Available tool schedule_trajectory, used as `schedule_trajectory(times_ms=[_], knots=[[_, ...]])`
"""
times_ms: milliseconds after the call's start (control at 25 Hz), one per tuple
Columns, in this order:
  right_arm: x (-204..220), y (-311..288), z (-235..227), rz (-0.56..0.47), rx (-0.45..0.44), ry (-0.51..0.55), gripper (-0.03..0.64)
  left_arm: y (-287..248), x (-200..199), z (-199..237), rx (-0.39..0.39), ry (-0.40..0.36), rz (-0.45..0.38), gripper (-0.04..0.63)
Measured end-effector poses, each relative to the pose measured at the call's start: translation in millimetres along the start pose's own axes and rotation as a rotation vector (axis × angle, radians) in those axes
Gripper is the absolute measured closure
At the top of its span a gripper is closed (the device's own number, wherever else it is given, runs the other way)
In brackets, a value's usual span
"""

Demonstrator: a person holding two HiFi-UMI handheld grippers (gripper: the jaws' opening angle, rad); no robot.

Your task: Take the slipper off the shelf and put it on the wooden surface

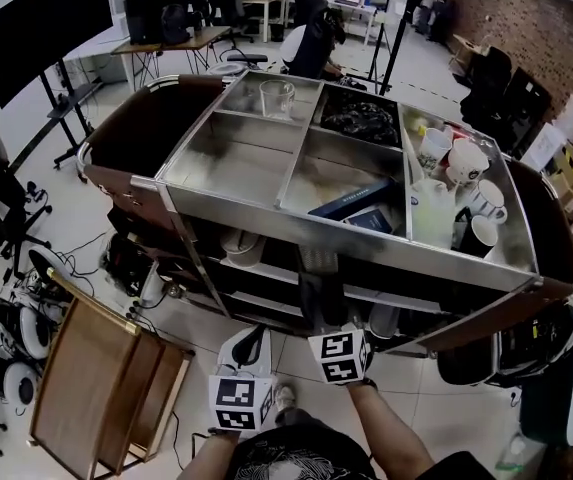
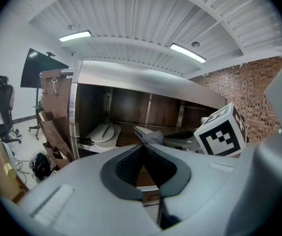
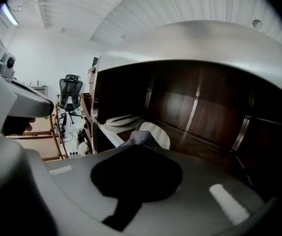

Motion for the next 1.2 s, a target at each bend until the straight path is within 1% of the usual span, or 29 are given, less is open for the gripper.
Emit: schedule_trajectory(times_ms=[320, 600, 880, 1200], knots=[[-11, 17, 64, -0.022, -0.053, 0.045, 0.607, 47, 13, 30, -0.045, 0.03, -0.009, 0.589], [-33, 34, 128, -0.073, -0.123, 0.094, 0.607, 90, 23, 62, -0.107, 0.061, -0.032, 0.589], [-60, 52, 210, -0.139, -0.234, 0.145, 0.607, 141, 38, 109, -0.212, 0.104, -0.056, 0.589], [-83, 55, 313, -0.193, -0.395, 0.235, 0.607, 207, 57, 170, -0.363, 0.161, -0.085, 0.589]])
Point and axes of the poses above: the fingertips, and each gripper's own axes: y backward along the fingers, z to its left, x out of its underside, the point moved 3 cm from there along y, backward along the fingers, and after that the axes turned 9 degrees about -x, right-handed, at the moved point
